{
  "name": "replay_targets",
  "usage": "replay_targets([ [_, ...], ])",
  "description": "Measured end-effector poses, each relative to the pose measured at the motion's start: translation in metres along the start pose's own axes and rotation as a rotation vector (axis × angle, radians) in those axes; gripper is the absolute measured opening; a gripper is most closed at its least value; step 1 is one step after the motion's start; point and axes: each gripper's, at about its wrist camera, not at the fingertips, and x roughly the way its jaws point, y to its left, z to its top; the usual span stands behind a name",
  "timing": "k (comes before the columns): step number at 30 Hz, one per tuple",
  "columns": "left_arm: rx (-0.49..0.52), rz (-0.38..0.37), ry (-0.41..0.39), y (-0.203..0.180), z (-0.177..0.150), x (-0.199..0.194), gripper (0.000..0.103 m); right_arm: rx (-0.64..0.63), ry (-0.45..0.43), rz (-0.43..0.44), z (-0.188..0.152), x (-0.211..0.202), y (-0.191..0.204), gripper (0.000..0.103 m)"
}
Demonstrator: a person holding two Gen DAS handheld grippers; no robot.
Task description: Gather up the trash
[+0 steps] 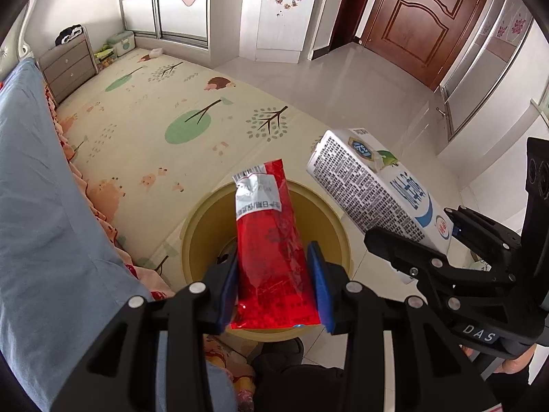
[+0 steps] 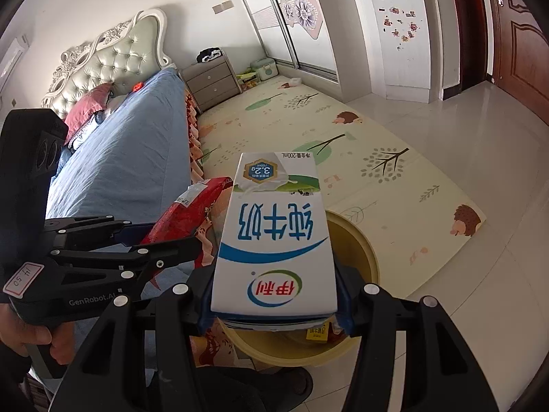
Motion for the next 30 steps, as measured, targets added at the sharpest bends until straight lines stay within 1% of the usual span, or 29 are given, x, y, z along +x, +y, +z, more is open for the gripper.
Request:
replay_targets([
  [3, -0.029, -0.015, 0.024, 0.006, 0.008, 0.010, 0.040, -0.007, 0.017, -0.015, 0.002, 0.008, -0.002, 0.054],
  [4, -0.045, -0.034, 0.036, 0.010, 0.010, 0.014, 0.044, -0.010, 0.026, -0.020, 0.003, 0.011, -0.002, 0.054],
  [5, -0.061, -0.051, 0.048, 0.013, 0.012, 0.019, 0.051, -0.014, 0.033, -0.019, 0.004, 0.015, -0.004, 0.059],
  [6, -0.077, -0.045, 0.053, 0.016, 0.013, 0.021, 0.061, -0.021, 0.045, -0.017, 0.003, 0.020, -0.005, 0.071],
  [7, -0.083, -0.023, 0.048, 0.018, 0.013, 0.023, 0.069, -0.016, 0.049, -0.025, 0.003, 0.023, -0.006, 0.076],
  [8, -0.079, -0.012, 0.046, 0.019, 0.013, 0.025, 0.073, -0.010, 0.051, -0.031, 0.002, 0.026, -0.008, 0.077],
  [9, -0.079, -0.007, 0.052, 0.020, 0.012, 0.028, 0.081, -0.005, 0.065, -0.031, 0.000, 0.030, -0.010, 0.077],
  [10, -0.091, -0.007, 0.059, 0.021, 0.011, 0.029, 0.084, 0.001, 0.080, -0.031, -0.002, 0.034, -0.012, 0.077],
  [14, -0.087, 0.002, 0.065, 0.021, 0.012, 0.031, 0.084, 0.033, 0.113, -0.026, -0.008, 0.041, -0.018, 0.076],
  [18, -0.072, 0.025, 0.067, 0.020, 0.012, 0.034, 0.084, 0.040, 0.107, -0.037, -0.008, 0.037, -0.020, 0.076],
  [25, -0.079, 0.034, 0.057, 0.021, 0.013, 0.032, 0.084, 0.024, 0.103, -0.044, -0.007, 0.032, -0.018, 0.076],
  [30, -0.080, 0.039, 0.050, 0.021, 0.014, 0.030, 0.084, 0.025, 0.109, -0.041, -0.009, 0.031, -0.017, 0.074],
])
